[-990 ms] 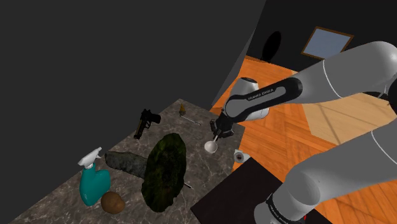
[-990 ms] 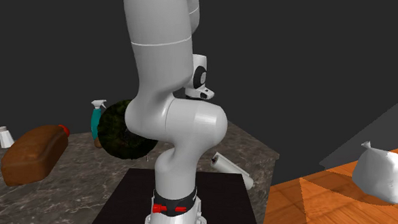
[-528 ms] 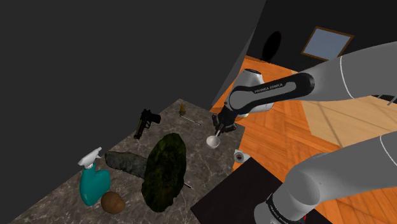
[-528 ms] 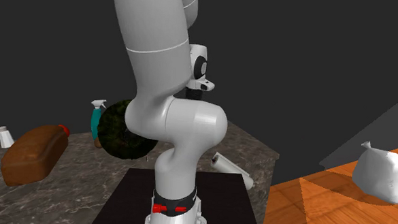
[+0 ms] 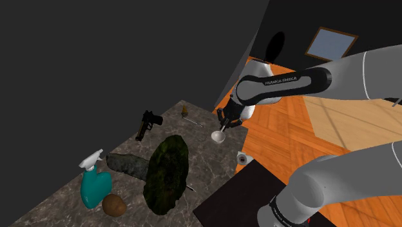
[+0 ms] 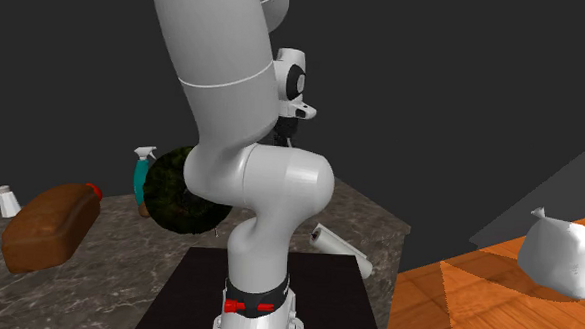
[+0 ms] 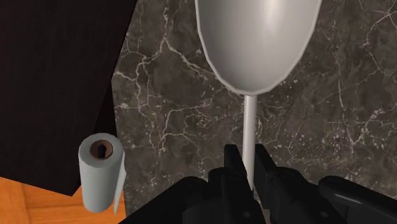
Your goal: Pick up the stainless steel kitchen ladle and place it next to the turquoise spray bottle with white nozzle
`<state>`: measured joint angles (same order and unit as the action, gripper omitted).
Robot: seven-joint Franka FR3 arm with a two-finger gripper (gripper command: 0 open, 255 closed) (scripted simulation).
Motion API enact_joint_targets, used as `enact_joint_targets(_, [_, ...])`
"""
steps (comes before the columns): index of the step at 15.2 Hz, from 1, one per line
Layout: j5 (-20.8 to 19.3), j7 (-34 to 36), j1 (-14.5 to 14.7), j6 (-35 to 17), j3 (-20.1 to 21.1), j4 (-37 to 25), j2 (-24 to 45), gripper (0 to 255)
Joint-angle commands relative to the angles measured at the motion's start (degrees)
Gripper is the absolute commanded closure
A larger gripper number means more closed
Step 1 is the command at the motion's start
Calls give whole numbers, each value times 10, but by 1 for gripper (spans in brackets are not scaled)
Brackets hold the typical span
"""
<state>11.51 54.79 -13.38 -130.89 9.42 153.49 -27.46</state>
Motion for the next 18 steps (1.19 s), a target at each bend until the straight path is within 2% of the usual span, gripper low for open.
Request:
enact_joint_targets(1, [-2, 2, 0, 20, -1, -9, -11, 255])
enact_joint_targets(17, [-15, 13, -5, 157, -12, -100, -57, 255])
enact_joint_targets(18, [-9, 27, 2, 158, -1, -97, -63, 255])
